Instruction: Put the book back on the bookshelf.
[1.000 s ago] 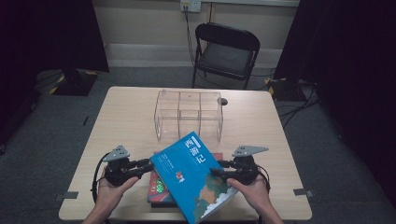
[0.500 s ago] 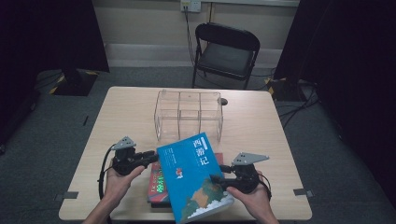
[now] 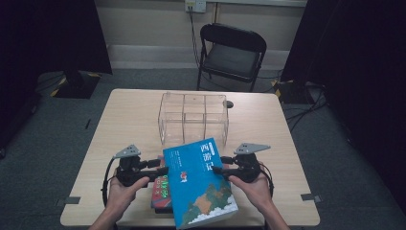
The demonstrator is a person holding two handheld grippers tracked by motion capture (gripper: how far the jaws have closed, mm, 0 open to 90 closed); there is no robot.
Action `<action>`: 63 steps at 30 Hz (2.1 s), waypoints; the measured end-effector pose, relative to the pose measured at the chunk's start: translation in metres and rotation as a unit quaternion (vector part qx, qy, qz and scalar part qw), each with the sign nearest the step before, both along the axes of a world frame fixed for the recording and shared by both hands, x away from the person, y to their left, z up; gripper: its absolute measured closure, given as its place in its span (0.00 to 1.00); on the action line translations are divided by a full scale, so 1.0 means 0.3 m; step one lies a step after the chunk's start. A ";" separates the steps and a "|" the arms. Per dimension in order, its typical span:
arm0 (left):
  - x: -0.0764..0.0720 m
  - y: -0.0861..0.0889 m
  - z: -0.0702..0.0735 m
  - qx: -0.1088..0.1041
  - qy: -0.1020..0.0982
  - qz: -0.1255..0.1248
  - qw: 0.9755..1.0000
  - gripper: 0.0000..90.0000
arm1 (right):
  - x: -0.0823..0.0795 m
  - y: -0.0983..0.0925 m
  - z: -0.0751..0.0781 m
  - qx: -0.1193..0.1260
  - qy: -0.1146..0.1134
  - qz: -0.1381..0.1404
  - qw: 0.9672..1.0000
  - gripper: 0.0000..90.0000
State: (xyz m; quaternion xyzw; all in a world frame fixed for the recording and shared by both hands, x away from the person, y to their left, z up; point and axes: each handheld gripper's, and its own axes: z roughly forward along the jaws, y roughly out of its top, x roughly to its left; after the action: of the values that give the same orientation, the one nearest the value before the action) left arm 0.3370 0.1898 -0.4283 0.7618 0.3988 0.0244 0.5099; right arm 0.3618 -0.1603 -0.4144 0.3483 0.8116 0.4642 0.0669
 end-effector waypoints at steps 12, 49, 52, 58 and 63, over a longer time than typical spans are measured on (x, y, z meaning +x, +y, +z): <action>0.093 -0.062 0.010 0.036 0.009 0.010 0.999 0.43 | -0.090 0.005 0.002 -0.015 -0.011 -0.036 0.999 0.49; 0.054 -0.059 -0.013 -0.004 -0.001 0.024 1.000 0.53 | -0.021 -0.025 -0.032 0.093 0.084 -0.134 0.983 0.62; 0.050 -0.053 -0.018 -0.009 0.006 0.020 1.000 0.52 | -0.034 -0.029 -0.024 0.092 0.089 -0.136 0.982 0.65; 0.038 -0.047 -0.020 -0.018 0.016 0.012 1.000 0.51 | -0.063 -0.030 -0.014 0.099 0.102 -0.156 0.978 0.69; 0.038 -0.046 -0.021 -0.018 0.015 0.011 1.000 0.51 | -0.083 -0.032 -0.004 0.106 0.110 -0.168 0.974 0.72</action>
State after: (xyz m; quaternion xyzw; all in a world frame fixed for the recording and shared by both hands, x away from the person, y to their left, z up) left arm 0.3483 0.1760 -0.4347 0.7482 0.4155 0.0115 0.5172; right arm 0.3368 -0.1699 -0.4156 0.5335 0.6903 0.4885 0.0168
